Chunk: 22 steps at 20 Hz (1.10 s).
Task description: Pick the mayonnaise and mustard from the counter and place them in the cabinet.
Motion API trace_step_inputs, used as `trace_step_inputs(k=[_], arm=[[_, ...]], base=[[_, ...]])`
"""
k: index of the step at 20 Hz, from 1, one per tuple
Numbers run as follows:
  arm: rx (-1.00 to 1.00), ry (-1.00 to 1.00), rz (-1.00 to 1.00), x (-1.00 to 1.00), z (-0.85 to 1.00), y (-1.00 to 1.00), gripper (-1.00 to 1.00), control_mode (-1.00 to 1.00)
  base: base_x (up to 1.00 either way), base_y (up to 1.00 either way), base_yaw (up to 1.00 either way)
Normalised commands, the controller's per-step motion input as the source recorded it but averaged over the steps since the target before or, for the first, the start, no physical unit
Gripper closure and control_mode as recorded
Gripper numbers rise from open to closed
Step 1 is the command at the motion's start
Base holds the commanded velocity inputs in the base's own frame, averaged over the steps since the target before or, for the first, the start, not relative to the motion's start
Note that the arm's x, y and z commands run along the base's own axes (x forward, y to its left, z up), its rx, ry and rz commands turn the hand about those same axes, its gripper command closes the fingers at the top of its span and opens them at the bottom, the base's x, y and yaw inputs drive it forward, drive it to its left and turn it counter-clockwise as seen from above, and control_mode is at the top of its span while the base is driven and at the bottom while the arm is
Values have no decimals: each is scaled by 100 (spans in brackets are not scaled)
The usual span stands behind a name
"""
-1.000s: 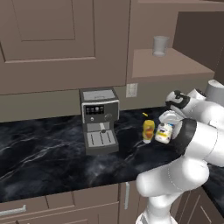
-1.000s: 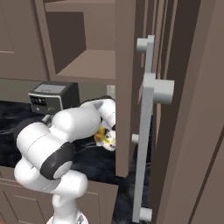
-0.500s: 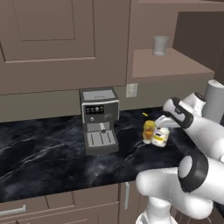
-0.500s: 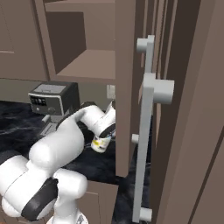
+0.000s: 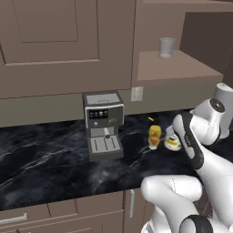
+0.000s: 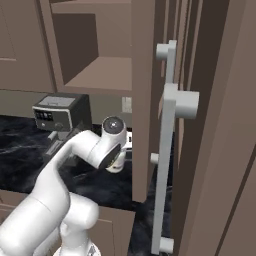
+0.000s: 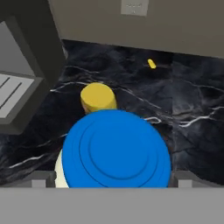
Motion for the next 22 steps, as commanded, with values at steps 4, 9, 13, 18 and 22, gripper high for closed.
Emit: trace_step_inputs(k=[4, 9, 13, 18, 22], arm=[[-10, -18, 0, -41, 54, 0, 100, -100], [-8, -19, 0, -53, 59, 0, 100, -100], [-2, -17, 0, -40, 60, 0, 100, -100], [0, -7, 0, -5, 59, 0, 100, -100], [0, -1, 0, 0, 51, 1, 100, -100]], base=[[0, 0, 0], [0, 0, 0], [0, 0, 0], [0, 0, 0], [0, 0, 0]])
